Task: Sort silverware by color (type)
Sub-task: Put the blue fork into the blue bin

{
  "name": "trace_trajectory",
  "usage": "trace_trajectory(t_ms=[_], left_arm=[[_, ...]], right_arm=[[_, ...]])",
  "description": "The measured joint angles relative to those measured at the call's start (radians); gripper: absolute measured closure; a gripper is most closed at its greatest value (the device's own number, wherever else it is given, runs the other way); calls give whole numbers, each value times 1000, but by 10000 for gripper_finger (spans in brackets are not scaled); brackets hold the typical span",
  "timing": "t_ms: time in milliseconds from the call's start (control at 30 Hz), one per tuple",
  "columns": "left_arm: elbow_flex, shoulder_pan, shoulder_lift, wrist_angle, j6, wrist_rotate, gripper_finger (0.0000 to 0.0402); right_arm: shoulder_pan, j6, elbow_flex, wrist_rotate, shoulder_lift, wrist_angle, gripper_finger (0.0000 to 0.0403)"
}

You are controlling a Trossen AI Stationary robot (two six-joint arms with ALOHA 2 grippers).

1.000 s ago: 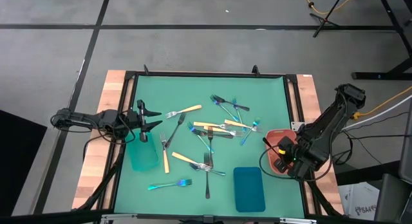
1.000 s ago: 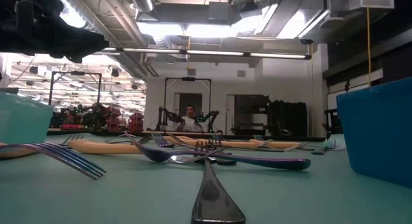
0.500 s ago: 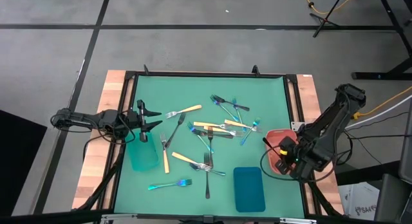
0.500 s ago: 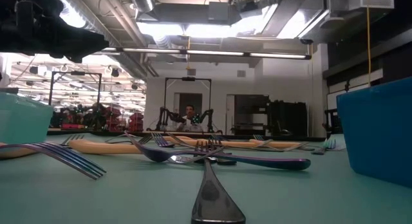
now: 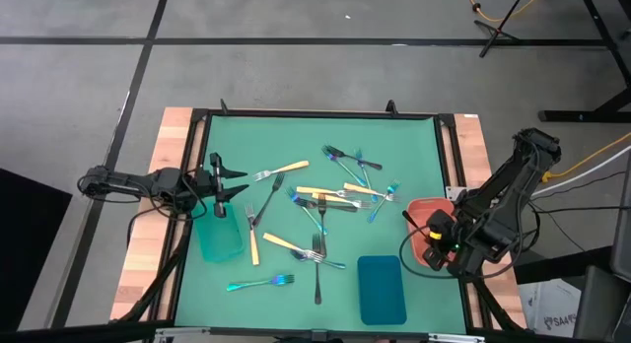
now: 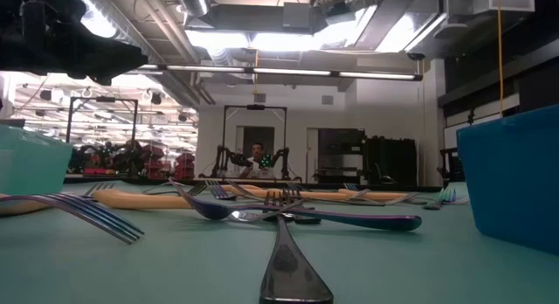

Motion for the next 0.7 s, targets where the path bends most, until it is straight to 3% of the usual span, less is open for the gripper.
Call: trace_trajectory(t_ms=[700], left_arm=[[0,0,0,0,0,0,250]], right_arm=[[-1,-202,97,355,0,1,352]])
